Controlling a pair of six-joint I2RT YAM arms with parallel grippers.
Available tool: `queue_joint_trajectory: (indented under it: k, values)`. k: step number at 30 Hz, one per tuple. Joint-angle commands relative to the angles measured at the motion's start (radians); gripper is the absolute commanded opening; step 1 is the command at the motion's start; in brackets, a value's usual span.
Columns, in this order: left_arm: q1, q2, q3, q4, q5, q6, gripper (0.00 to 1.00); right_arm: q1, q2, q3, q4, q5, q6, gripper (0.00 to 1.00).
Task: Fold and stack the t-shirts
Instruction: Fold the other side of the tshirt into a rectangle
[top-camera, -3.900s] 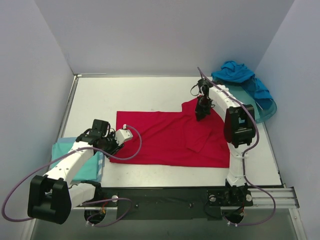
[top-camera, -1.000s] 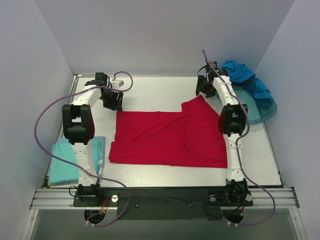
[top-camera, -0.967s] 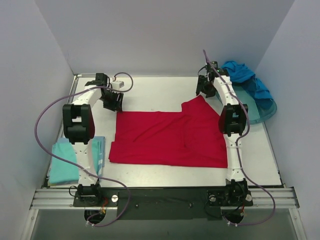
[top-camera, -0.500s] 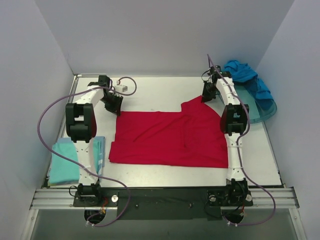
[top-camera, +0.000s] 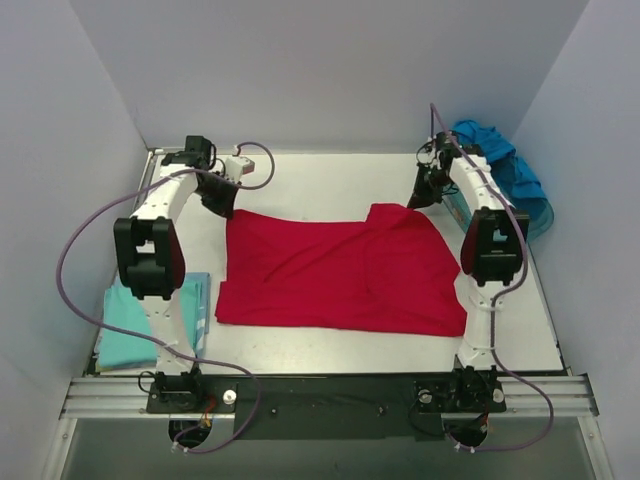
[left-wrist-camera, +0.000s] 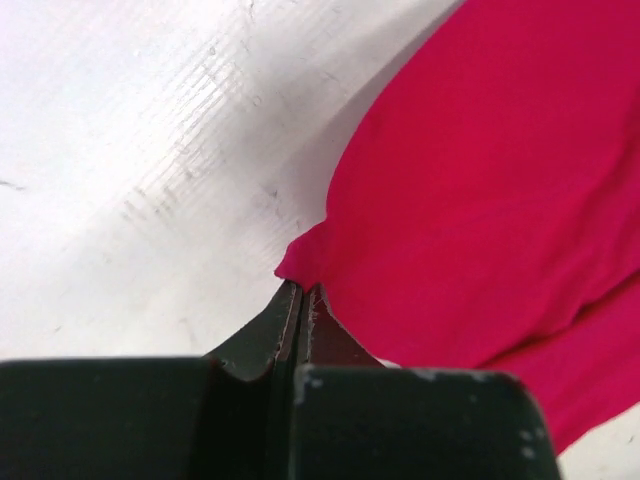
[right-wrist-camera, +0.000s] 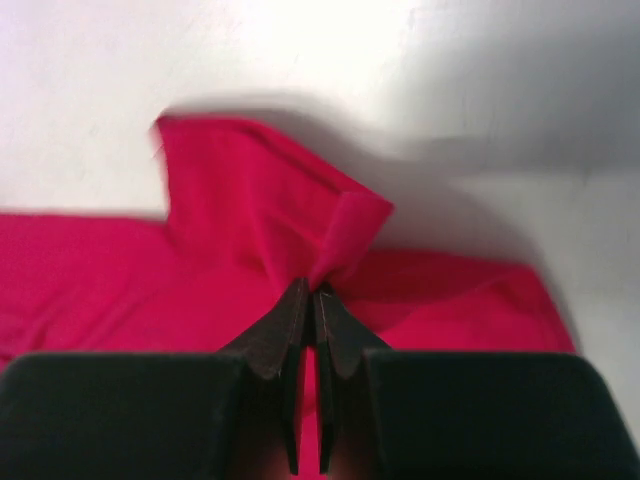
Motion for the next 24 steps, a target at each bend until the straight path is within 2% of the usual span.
queue_joint_trajectory:
  k: [1,8,13,18,21,22,23,24]
  values:
    - [0.001,-0.172,-0.044,-0.062,0.01,0.173,0.0,-0.003,-0.299,-0.211,-0.003,-0.045,-0.011,0.0]
    - [0.006,-0.266,-0.078,-0.157,0.015,0.28,0.0,-0.023,-0.601,-0.509,-0.097,-0.01,-0.007,0.0]
    - [0.006,-0.318,-0.254,-0.172,0.0,0.323,0.0,-0.023,-0.742,-0.768,-0.149,-0.013,0.019,0.0]
    - [0.003,-0.343,-0.371,-0.145,-0.005,0.369,0.0,-0.023,-0.766,-0.979,-0.128,-0.013,0.05,0.0]
    - [-0.007,-0.337,-0.429,-0.151,-0.034,0.426,0.0,-0.023,-0.727,-1.005,-0.106,0.0,0.059,0.0]
    - [-0.007,-0.334,-0.434,-0.164,-0.032,0.462,0.04,-0.02,-0.721,-1.005,-0.092,-0.016,0.061,0.0]
    - [-0.007,-0.328,-0.431,-0.203,-0.022,0.483,0.24,-0.018,-0.71,-1.001,-0.085,-0.019,0.062,0.0]
    - [-0.007,-0.328,-0.42,-0.224,-0.013,0.536,0.33,-0.015,-0.707,-0.99,-0.081,-0.02,0.062,0.0]
